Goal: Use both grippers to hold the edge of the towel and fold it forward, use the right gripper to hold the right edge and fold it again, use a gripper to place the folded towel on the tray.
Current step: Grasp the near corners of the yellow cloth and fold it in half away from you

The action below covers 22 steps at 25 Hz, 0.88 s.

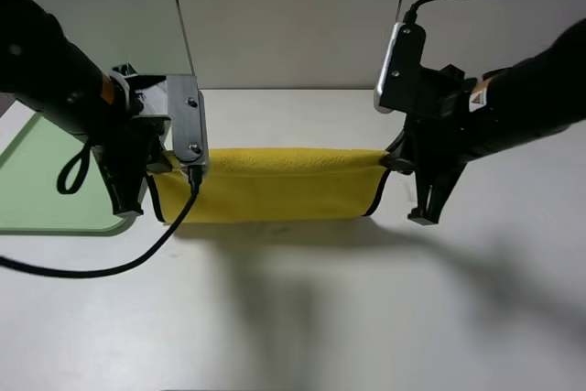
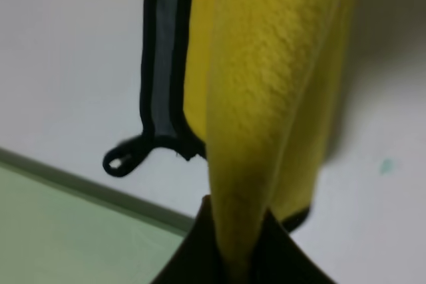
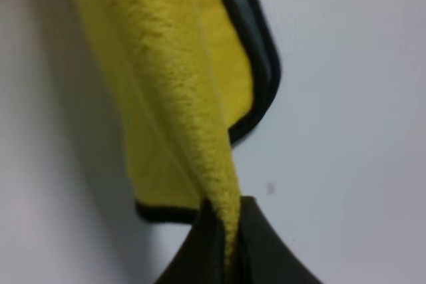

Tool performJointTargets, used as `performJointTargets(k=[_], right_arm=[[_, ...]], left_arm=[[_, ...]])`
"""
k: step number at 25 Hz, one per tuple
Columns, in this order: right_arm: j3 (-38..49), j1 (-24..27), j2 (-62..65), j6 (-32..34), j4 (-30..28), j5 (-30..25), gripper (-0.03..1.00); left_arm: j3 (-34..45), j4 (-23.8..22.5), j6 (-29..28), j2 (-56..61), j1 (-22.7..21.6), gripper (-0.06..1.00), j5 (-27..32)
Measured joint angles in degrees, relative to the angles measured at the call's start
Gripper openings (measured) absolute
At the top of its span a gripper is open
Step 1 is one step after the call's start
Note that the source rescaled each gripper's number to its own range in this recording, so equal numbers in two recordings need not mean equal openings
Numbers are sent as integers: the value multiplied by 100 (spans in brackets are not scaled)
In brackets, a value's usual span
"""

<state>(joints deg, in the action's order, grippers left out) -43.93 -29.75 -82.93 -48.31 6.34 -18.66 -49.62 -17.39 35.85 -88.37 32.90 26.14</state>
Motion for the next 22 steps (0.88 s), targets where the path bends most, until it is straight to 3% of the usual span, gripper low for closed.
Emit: performJointTargets(k=[6,12,22], right_arm=[[-838,0,-984,148,-13,-52,0],[-1310,0,-1874,148,-143,-21,0],[-1451,0,-2590,148,-233,384,0]], left_arm=[[-277,-993,-1144,-876,-29,0,-43],[-545,-1631,-2171,-1609,-317,0,-238],[-562,-1744,-2385,-1923,-592,0,-783]])
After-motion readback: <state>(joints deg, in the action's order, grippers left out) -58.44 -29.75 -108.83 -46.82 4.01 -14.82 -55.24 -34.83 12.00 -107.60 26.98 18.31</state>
